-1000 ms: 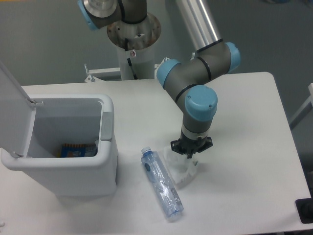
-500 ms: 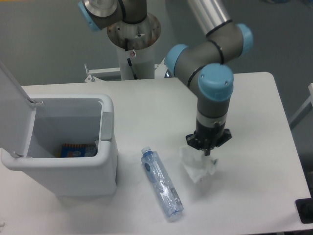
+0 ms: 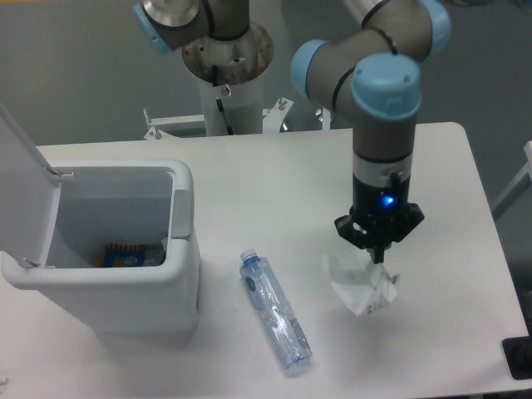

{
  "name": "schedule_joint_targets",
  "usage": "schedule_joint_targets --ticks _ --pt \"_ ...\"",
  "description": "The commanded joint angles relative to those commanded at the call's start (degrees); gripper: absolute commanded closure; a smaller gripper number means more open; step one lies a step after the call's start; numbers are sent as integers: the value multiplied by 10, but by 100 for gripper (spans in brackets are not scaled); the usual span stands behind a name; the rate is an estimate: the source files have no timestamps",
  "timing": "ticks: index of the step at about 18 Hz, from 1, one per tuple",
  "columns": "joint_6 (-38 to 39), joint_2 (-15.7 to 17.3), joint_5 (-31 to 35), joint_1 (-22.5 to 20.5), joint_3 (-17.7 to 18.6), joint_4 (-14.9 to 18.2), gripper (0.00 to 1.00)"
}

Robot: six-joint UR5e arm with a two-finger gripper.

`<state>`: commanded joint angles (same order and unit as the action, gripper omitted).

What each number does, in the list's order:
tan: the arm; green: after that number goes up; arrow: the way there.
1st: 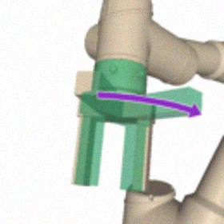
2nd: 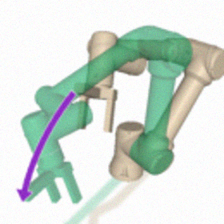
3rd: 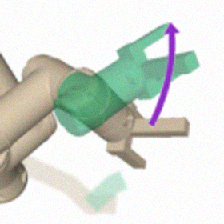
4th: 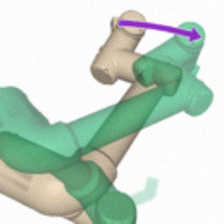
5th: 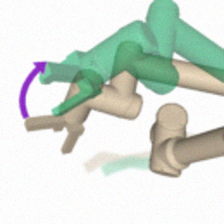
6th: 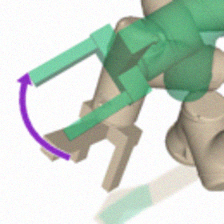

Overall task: Place the trash in the trash can
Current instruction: 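Lift the tissue and carry it over the white trash bin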

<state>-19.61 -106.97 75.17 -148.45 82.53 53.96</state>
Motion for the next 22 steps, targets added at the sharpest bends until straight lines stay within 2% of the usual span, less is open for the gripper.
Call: schedule_joint_targets --ticks 4,6,9,13,18,22 --pt "74 10 -75 8 -12 -1 94" --pt "112 35 -95 16 -11 0 94" --pt "143 69 -113 49 -9 0 94" --pt "148 112 -111 104 13 0 94" --pt "146 148 -106 163 39 -1 94" --pt "138 181 -106 198 95 -4 94"
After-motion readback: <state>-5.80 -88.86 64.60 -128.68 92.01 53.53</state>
